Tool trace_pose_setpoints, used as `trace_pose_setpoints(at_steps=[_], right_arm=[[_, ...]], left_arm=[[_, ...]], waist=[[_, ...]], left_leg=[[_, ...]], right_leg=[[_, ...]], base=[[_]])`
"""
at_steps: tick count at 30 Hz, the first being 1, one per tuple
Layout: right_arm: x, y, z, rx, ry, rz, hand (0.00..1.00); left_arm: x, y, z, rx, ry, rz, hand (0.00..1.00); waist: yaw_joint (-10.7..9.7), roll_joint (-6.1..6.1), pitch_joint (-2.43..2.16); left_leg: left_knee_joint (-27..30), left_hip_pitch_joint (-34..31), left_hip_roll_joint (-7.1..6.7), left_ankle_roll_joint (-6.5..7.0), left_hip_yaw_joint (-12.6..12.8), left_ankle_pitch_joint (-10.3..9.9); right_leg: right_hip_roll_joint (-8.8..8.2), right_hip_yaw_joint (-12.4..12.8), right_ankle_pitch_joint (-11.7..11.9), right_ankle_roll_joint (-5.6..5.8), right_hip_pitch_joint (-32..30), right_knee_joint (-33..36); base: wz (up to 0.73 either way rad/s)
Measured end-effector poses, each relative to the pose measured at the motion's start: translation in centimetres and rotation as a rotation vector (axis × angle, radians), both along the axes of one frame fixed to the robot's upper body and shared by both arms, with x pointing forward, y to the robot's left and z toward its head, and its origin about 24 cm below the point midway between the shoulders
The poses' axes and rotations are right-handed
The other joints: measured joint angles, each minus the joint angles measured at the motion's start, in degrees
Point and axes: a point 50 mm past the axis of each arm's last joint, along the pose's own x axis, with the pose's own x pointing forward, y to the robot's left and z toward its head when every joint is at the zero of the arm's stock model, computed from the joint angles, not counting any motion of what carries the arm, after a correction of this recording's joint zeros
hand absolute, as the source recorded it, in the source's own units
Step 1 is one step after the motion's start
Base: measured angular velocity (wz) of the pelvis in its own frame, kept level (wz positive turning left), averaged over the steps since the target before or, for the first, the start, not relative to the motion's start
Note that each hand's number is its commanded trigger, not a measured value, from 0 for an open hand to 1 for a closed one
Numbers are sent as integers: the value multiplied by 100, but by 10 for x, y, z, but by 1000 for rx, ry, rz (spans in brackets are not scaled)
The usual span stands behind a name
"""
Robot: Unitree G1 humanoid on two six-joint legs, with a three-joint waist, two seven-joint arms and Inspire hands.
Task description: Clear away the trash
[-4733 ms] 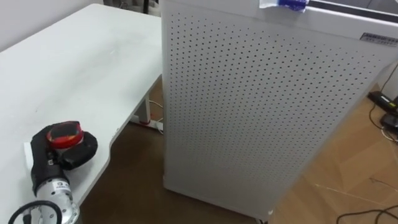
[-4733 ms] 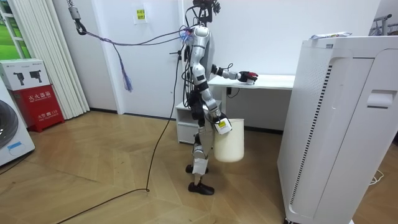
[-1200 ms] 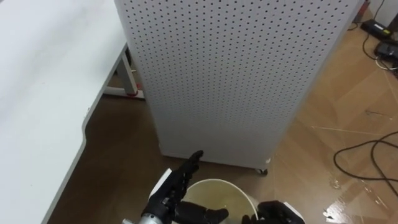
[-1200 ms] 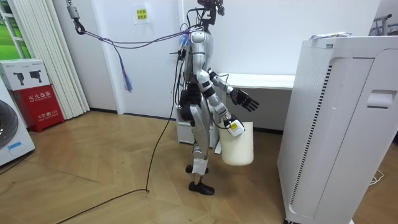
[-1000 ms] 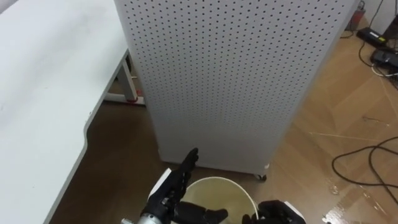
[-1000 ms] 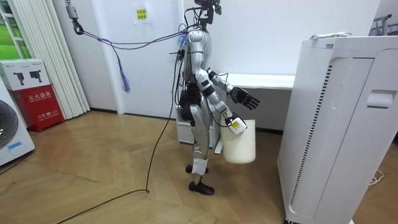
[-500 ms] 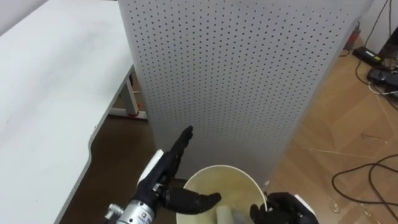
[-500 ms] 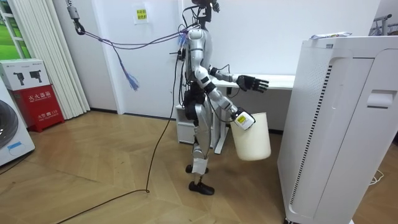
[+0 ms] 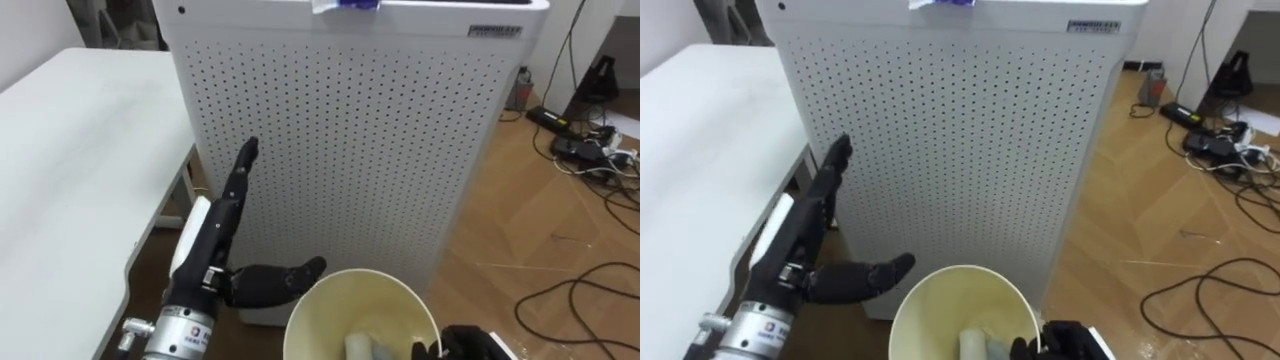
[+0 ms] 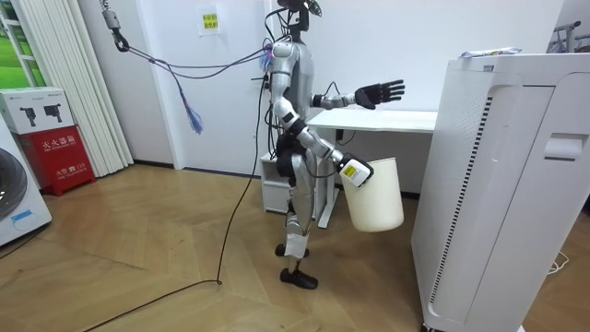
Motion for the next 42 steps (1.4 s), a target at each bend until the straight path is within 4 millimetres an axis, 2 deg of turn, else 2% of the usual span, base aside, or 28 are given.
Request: trace_pose_setpoints(at_steps=[1, 4, 12, 15, 17, 20, 21, 22, 23, 24, 26, 27, 28, 29, 30, 31, 33, 34, 35, 36, 37, 39, 41, 42], right_arm=[[-2, 1, -1, -2, 6, 2, 100], [-4, 2, -3, -1, 14, 0, 100], [-5, -1, -3, -16, 17, -7, 100], [-8, 0, -5, -18, 24, 7, 100], [-8, 2, -5, -19, 26, 25, 100], [-11, 6, -7, -39, 38, 80, 100], [-12, 7, -8, -43, 41, 92, 100], [-12, 7, -8, -42, 42, 94, 100], [-12, 6, -8, -42, 43, 95, 100], [-14, 5, -9, -44, 49, 92, 100], [-18, 2, -11, -48, 64, 76, 100], [-20, 0, -14, -52, 81, 69, 100], [-24, -1, -18, -53, 104, 65, 100], [-28, -1, -20, -52, 118, 63, 100], [-36, -1, -24, -48, 146, 66, 100], [-38, -1, -25, -47, 158, 75, 100], [-38, -5, -25, -56, 160, 73, 100], [-38, -4, -25, -54, 158, 67, 100], [-38, -4, -25, -54, 159, 68, 100], [-38, -3, -26, -54, 161, 72, 100], [-37, -3, -25, -56, 157, 71, 100], [-35, -4, -24, -59, 150, 67, 100], [-34, 1, -25, -51, 149, 67, 100], [-33, 4, -25, -44, 145, 76, 100]], left_arm=[[0, 1, 0, -2, -6, 16, 0], [0, 3, 4, 17, -33, 45, 0], [-3, 4, 22, 7, -154, 69, 0], [-3, 9, 24, 20, -174, 102, 0], [-2, 14, 25, 16, -181, 130, 0], [-3, 19, 25, 18, -183, 157, 0], [-3, 19, 25, 15, -182, 161, 0], [-3, 19, 25, 13, -185, 161, 0], [-3, 18, 25, 10, -187, 158, 0], [-3, 15, 24, 6, -186, 147, 0], [-4, 14, 24, 3, -186, 142, 0], [-4, 15, 24, 2, -191, 149, 0], [-4, 16, 25, 10, -206, 166, 0], [-4, 17, 26, 19, -214, 173, 0], [-4, 17, 27, 43, -230, 180, 0], [-5, 19, 29, 56, -249, 185, 0], [-6, 18, 29, 63, -256, 182, 0], [-7, 18, 32, 86, -272, 181, 0], [-7, 18, 33, 92, -282, 181, 0], [-8, 18, 36, 89, -300, 186, 0], [-9, 17, 39, 89, -324, 196, 0], [-10, 16, 46, 105, -378, 207, 0], [-11, 16, 56, 135, -448, 211, 0], [-11, 16, 62, 166, -502, 223, 0]], waist=[[41, -5, 4], [133, -2, 24], [106, -39, 65], [143, -33, 69], [186, -37, 73], [200, -42, 85], [251, -35, 107], [253, -52, 162], [265, -39, 171], [260, -55, 182], [314, -36, 169], [453, -31, 167], [553, 1, 145], [596, 24, 104], [632, -48, 16], [642, -143, -3], [645, -148, -12], [646, -188, -10], [652, -205, 5], [703, -232, 26], [705, -208, 42], [726, -105, 90], [711, -64, 76], [680, -45, 88]], left_leg=[[-31, 60, 7, 0, 116, 0], [-120, 133, 1, 4, 235, -6], [-162, 174, 21, 1, 262, -5], [-132, 190, 80, -33, 321, -50], [32, 172, 128, -90, 403, -128], [929, -41, 224, -223, 404, -246], [1523, -213, 281, -231, 365, -248], [2326, -589, 290, -309, 154, -187], [2583, -753, 264, -337, 2, -213], [2620, -1073, 235, -288, -232, -250], [2199, -1607, 141, -371, -548, -193], [1595, -1813, 94, -491, -731, 36], [1032, -1909, 87, -469, -898, 472], [946, -1913, 94, -475, -945, 638], [983, -1877, 18, -374, -941, 808], [1039, -1828, -59, -346, -846, 826], [1189, -1786, -99, -272, -805, 871], [1292, -1757, -158, -101, -770, 756], [1340, -1719, -186, -37, -732, 692], [1410, -1624, -263, 13, -641, 546], [1499, -1567, -327, 75, -571, 406], [1594, -1481, -353, 159, -499, 267], [1637, -1471, -355, 204, -491, 199], [1633, -1468, -348, 223, -514, 185]], right_leg=[[4, -9, -2, -3, -19, 53], [43, -12, 25, -27, -18, 78], [83, -16, 27, -39, -8, 55], [122, -151, 16, -58, -4, 62], [131, -336, -32, -134, 7, 77], [135, -401, -102, -228, 133, 85], [91, -314, -134, -261, 260, 83], [87, -241, -192, -294, 341, 129], [92, -162, -274, -294, 349, 183], [114, -94, -396, -335, 350, 242], [124, -35, -497, -287, 352, 317], [152, 86, -547, -303, 333, 424], [158, 130, -692, -299, 265, 653], [142, 173, -797, -263, 253, 808], [77, 155, -1018, -139, 191, 1097], [-58, 130, -1205, -78, 172, 1288], [-106, 160, -1319, -16, 274, 1306], [-181, 177, -1420, 10, 313, 1390], [-234, 145, -1467, 32, 352, 1438], [-385, 105, -1578, 97, 392, 1585], [-509, -65, -1651, 188, 381, 1796], [-650, -340, -1629, 238, 335, 2127], [-663, -392, -1616, 264, 393, 2053], [-650, -434, -1581, 323, 447, 1940]], base=[[-36], [-35], [-4], [-8], [-26], [-34], [-39], [-32], [-11], [-4], [-24], [-67], [-70], [-46], [-18], [-9], [-7], [-8], [-15], [-23], [-23], [-14], [-4], [12]])
